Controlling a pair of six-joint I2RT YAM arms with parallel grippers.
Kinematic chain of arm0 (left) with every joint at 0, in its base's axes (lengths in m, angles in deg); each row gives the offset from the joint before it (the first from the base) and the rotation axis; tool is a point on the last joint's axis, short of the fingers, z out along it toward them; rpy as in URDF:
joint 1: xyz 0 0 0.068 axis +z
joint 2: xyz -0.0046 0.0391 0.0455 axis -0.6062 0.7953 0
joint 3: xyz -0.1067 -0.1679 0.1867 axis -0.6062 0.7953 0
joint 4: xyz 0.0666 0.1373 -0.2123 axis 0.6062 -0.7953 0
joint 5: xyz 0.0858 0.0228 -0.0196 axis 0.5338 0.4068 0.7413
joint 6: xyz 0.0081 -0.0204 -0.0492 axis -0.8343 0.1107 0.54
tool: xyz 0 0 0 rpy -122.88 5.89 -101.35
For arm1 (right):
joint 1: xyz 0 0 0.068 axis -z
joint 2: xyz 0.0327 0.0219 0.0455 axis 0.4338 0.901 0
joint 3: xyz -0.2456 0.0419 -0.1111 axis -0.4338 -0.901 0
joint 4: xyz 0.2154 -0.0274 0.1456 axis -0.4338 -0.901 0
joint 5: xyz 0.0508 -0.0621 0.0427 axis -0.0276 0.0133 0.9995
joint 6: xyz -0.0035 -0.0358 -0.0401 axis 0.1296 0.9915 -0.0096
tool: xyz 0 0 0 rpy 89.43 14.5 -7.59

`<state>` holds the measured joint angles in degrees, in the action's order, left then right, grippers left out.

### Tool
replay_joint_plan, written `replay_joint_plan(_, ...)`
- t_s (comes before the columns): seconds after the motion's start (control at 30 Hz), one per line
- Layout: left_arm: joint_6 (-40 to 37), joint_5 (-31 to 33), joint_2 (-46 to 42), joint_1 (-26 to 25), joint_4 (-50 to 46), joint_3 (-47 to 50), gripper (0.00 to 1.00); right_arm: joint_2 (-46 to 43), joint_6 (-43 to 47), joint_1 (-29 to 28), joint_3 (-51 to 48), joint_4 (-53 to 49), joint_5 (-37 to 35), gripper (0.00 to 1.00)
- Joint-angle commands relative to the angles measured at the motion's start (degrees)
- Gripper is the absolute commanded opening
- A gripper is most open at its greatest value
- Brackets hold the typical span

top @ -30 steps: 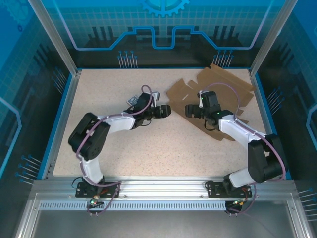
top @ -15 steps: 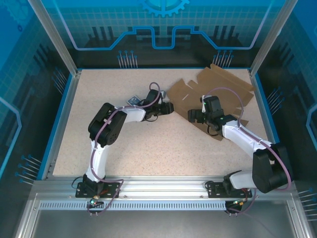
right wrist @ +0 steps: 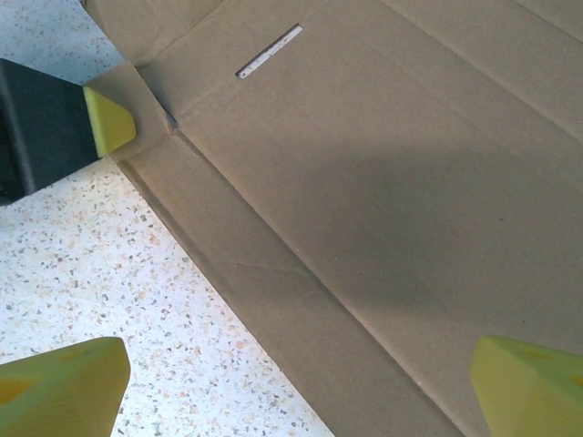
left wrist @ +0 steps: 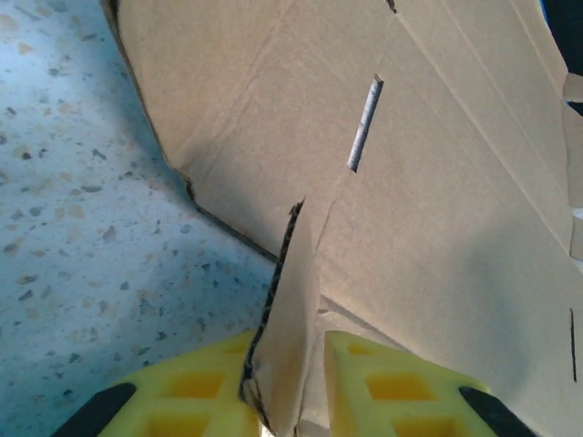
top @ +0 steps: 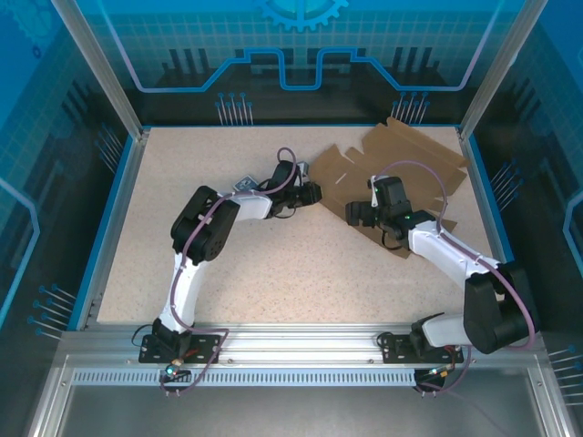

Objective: Fold the paper box

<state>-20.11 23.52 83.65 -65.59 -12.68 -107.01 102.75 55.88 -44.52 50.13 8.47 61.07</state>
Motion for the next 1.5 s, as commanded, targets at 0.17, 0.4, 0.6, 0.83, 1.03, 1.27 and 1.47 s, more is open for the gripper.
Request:
replay_joint_plan(0.17,0.6,-6.7,-4.7,2.8,3.5,2.6,0.08,-1.2,4.0,-2.5,5.0,-5.6,-4.5,0.97)
replay_joint_plan(0.4,-6.2,-10.2,-14.0,6.8,-5.4,7.8,0.05,-2.0,6.6,-4.0,7.3,-7.8,-4.4,0.97)
replay_joint_plan(0.6,-9.2,-11.5,-12.3,12.1,-11.6,5.9,0.07,3.0,6.4,-5.0,10.0,-7.0,-1.1,0.97)
replay_joint_plan(0.83,-10.3,-11.5,-10.7,13.9,-14.0,3.7,0.1,9.6,7.9,-5.4,14.7,-9.3,0.8,0.97)
replay_joint_plan(1.03,-8.9,-13.0,-13.9,13.9,-12.1,5.9,0.07,13.3,11.5,-7.3,16.6,-10.7,6.6,0.94)
replay_joint_plan(1.27,-7.9,-13.9,-19.5,13.9,-10.7,10.2,0.07,13.7,20.2,-15.3,16.1,-11.2,2.2,0.93)
replay_joint_plan(1.47,-7.9,-14.0,-22.2,13.8,-10.7,11.7,0.08,16.6,23.4,-19.1,16.5,-12.4,-6.1,0.92)
